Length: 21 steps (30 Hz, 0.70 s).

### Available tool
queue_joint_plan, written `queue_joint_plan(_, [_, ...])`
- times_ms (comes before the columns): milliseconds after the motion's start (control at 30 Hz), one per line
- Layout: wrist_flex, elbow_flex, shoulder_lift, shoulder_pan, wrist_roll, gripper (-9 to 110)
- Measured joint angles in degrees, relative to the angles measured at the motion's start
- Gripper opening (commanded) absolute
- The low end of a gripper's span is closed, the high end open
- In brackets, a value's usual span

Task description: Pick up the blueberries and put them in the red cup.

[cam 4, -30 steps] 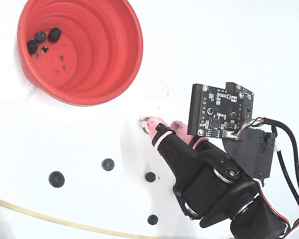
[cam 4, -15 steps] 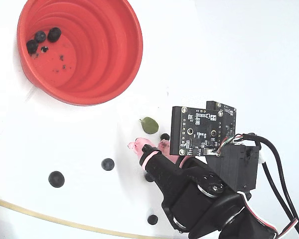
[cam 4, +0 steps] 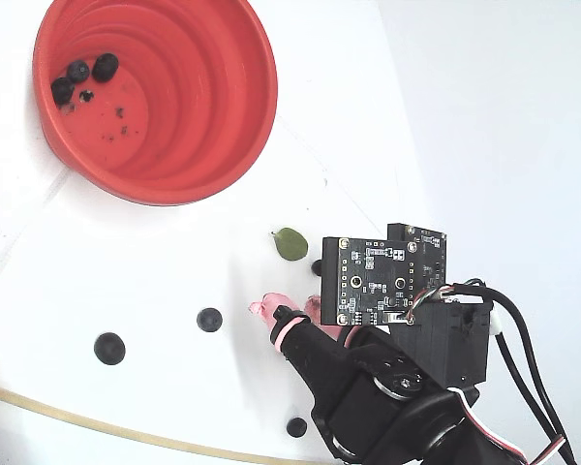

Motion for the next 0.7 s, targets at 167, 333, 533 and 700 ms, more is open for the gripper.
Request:
queue_joint_plan(167, [-1.6, 0.5, -1.5, 0.7, -0.2, 17])
queue_joint_plan(333, [-3.2, 0.7, -3.8, 1.2, -0.5, 17])
queue_joint_plan(533, [-5.1, 1.3, -7.6, 1.7, -1.1, 17])
queue_joint_plan(700, [-6.7, 1.3, -10.2, 1.8, -1.1, 17])
